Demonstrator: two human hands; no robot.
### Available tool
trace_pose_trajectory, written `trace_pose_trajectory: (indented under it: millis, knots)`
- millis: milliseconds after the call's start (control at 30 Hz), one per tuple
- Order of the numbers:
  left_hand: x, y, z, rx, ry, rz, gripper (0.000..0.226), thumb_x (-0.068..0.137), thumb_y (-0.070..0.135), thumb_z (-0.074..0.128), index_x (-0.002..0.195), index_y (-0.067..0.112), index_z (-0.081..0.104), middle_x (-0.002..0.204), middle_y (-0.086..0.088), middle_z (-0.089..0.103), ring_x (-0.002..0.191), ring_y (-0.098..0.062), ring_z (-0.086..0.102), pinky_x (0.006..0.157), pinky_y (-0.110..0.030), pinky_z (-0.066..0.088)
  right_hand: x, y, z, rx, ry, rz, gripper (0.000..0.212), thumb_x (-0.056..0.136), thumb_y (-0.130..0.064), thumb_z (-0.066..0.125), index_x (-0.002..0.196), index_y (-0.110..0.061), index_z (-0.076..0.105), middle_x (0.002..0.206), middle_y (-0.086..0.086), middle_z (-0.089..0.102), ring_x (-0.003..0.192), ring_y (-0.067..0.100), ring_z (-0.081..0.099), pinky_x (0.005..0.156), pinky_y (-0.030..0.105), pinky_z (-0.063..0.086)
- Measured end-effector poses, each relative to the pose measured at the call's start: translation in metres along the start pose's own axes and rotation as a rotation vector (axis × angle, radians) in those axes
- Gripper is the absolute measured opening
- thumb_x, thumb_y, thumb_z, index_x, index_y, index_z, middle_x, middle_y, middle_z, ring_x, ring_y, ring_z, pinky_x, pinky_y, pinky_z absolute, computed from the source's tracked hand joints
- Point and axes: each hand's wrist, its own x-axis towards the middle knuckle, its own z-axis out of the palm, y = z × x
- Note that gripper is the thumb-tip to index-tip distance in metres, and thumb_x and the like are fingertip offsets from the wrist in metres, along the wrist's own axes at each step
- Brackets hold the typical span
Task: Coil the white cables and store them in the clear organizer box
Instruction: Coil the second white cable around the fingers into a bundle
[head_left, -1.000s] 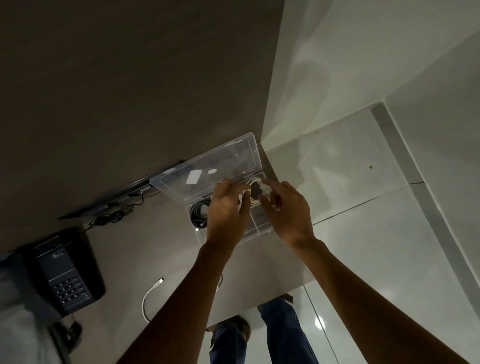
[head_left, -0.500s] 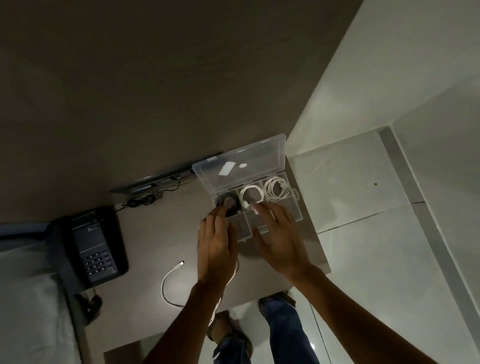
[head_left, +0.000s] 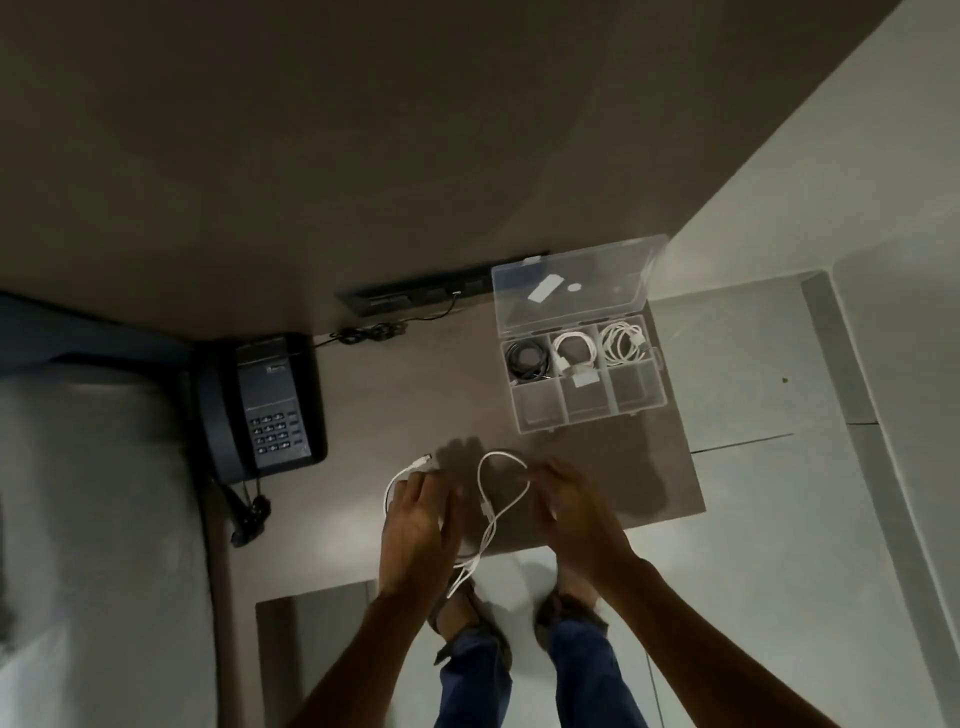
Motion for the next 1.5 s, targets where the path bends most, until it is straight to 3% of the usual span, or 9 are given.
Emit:
trace_pose_trajectory:
  millis: [400,567,700,833,933,1033,1167,1367,1500]
  knots:
    - [-0.039,-0.017,0.033,-0.127,-0.068,-0.329,0.014,0.107,0.021,0.055,0.112,0.014,0.065,0.100,0.003,0.061,0.098,-0.025,0.064,0.074,-0.030,0.055,0.002,-0.009,0.044,-0.082,-0.224,-0.090,0.039,0.102,-0.012,0.066,0.140,-0.010,0.061,0.143,0.011,0.060,0.120,0.021,0.065,0.101,0.019,0.044]
    - [-0.044,-0.021,0.039,-0.117,-0.153,-0.320,0.019,0.107,0.021,0.055,0.119,0.013,0.067,0.121,-0.009,0.067,0.110,-0.023,0.060,0.086,-0.027,0.053,0.021,-0.024,0.051,-0.107,-0.148,-0.036,0.039,0.104,-0.020,0.065,0.140,-0.005,0.057,0.135,0.017,0.064,0.117,0.027,0.068,0.098,0.034,0.060]
    - [-0.043,-0.020,0.039,-0.104,-0.195,-0.308,0.020,0.105,0.021,0.058,0.121,0.015,0.068,0.128,-0.010,0.066,0.117,-0.028,0.061,0.101,-0.047,0.053,0.025,-0.028,0.056,-0.176,-0.210,0.084,0.057,0.103,-0.023,0.068,0.149,-0.006,0.040,0.128,0.018,0.064,0.112,0.027,0.071,0.091,0.032,0.063]
    - [-0.043,-0.019,0.037,-0.104,-0.221,-0.322,0.022,0.100,0.020,0.066,0.120,0.027,0.069,0.132,-0.001,0.065,0.128,-0.026,0.055,0.112,-0.046,0.039,0.025,-0.033,0.059,-0.044,-0.149,0.176,0.040,0.101,-0.013,0.070,0.134,-0.005,0.049,0.109,0.012,0.067,0.096,0.019,0.071,0.081,0.023,0.060]
    - [-0.040,-0.014,0.031,-0.072,-0.204,-0.317,0.027,0.096,0.011,0.068,0.117,0.029,0.070,0.129,0.002,0.068,0.125,-0.025,0.057,0.102,-0.034,0.029,0.022,-0.036,0.062,-0.024,-0.148,0.198,0.041,0.095,-0.011,0.075,0.127,-0.005,0.050,0.101,0.006,0.063,0.090,0.015,0.065,0.076,0.020,0.055]
    - [-0.033,-0.009,0.021,-0.178,-0.183,-0.308,0.031,0.097,0.003,0.067,0.121,0.022,0.072,0.124,-0.003,0.073,0.117,-0.026,0.066,0.100,-0.036,0.045,0.018,-0.039,0.057,0.093,-0.119,0.184,0.043,0.088,-0.014,0.083,0.118,-0.004,0.055,0.093,-0.001,0.057,0.082,0.013,0.059,0.069,0.011,0.045]
    - [-0.023,0.011,-0.009,-0.519,-0.367,-0.334,0.038,0.101,0.001,0.062,0.131,0.025,0.059,0.118,0.003,0.071,0.107,-0.011,0.068,0.088,-0.008,0.055,0.012,-0.051,0.039,0.343,-0.102,0.192,0.056,0.082,-0.014,0.085,0.127,-0.015,0.051,0.101,0.001,0.070,0.086,0.012,0.074,0.076,0.024,0.064]
    - [-0.020,0.055,-0.067,-0.725,-0.385,-0.376,0.019,0.105,0.000,0.053,0.120,0.002,0.065,0.104,-0.027,0.075,0.098,-0.041,0.076,0.091,-0.047,0.064,0.000,-0.093,-0.018,0.528,0.050,0.103,0.050,0.086,-0.017,0.080,0.119,-0.036,0.049,0.099,-0.002,0.074,0.088,0.012,0.077,0.073,0.023,0.064]
    - [-0.024,0.094,-0.125,-0.548,-0.240,-0.211,0.018,0.103,0.012,0.061,0.110,0.025,0.072,0.085,0.000,0.078,0.073,-0.010,0.075,0.069,-0.023,0.060,-0.015,-0.136,-0.074,0.457,0.029,0.000,0.048,0.095,-0.028,0.076,0.138,-0.027,0.055,0.110,0.001,0.072,0.099,0.012,0.075,0.084,0.030,0.065]
